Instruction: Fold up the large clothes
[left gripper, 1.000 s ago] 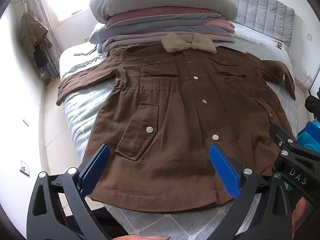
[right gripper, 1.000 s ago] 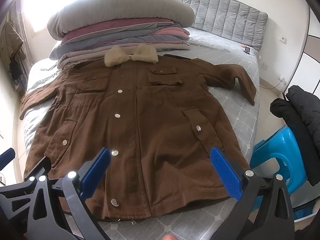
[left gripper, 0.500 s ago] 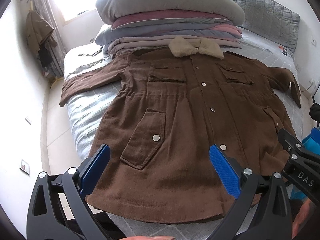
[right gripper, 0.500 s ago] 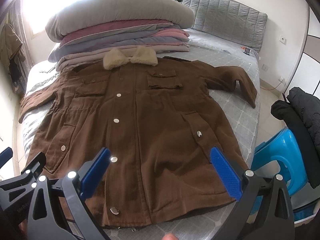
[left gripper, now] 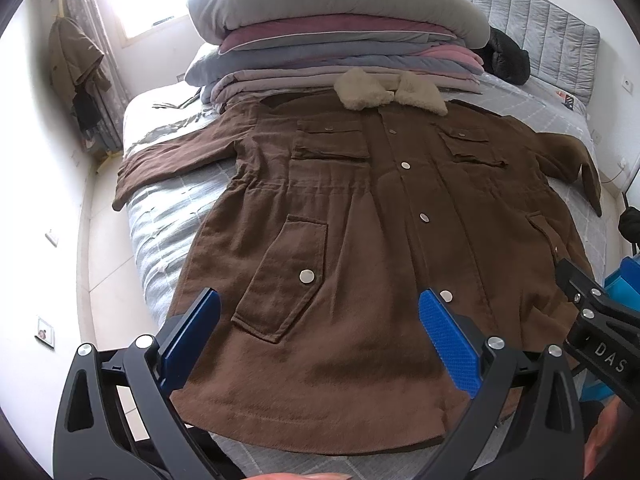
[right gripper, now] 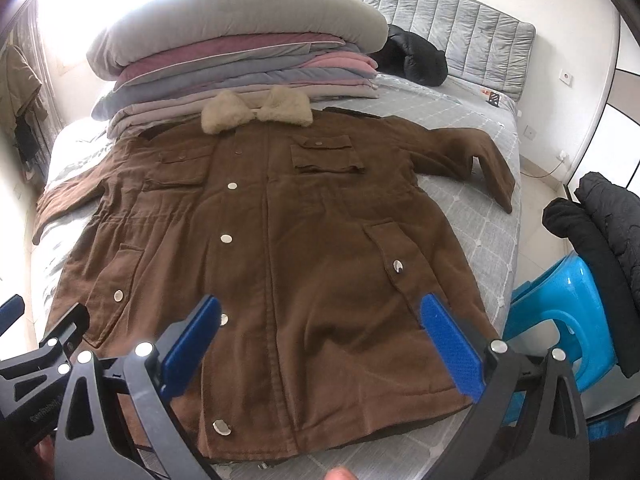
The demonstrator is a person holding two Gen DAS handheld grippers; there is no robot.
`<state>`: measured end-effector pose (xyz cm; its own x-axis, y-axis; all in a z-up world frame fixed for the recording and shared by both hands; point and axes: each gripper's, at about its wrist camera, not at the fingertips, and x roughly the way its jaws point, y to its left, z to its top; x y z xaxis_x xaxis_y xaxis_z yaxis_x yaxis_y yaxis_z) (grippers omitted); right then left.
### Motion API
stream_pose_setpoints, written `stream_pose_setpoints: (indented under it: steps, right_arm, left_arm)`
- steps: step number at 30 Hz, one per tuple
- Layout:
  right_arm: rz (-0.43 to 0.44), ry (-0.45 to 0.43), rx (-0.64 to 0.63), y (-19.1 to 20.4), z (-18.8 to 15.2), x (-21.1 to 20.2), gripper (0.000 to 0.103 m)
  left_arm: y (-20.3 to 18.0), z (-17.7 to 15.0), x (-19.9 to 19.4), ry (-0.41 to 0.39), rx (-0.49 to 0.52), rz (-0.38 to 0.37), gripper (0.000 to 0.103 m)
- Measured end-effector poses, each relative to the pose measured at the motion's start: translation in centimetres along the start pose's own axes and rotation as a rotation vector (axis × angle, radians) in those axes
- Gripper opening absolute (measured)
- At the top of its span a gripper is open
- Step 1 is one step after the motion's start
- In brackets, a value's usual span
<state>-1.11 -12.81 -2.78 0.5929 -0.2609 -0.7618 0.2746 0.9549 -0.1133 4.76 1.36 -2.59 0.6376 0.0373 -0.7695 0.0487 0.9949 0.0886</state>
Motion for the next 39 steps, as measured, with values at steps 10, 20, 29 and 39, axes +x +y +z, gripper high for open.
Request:
stream_pose_setpoints:
  steps: [10, 20, 29, 39]
  right_arm:
    - [0.001, 0.002, 0.001, -0.1, 0.0, 0.2, 0.096]
    - [0.003, 0.003, 0.003, 0.0, 0.0, 0.3, 0.096]
    - [0.005, 0.004, 0.004, -0.1, 0.1, 0.6, 0.096]
    - [0.028, 0.006, 0.004, 0.1, 0.7, 1.9, 0.096]
  left_arm:
    - [-0.3, 0.0, 0.2, -0.002, 0.004, -0.003, 0.096]
    - [-0.5, 0.1, 0.3, -0.002, 0.006, 0.000, 0.096]
    - [-0.6, 0.1, 0.4, -0.008, 0.014, 0.002, 0.096]
    - [-1.0, 0.3, 1.1, -0.005, 0.021, 0.004, 0.096]
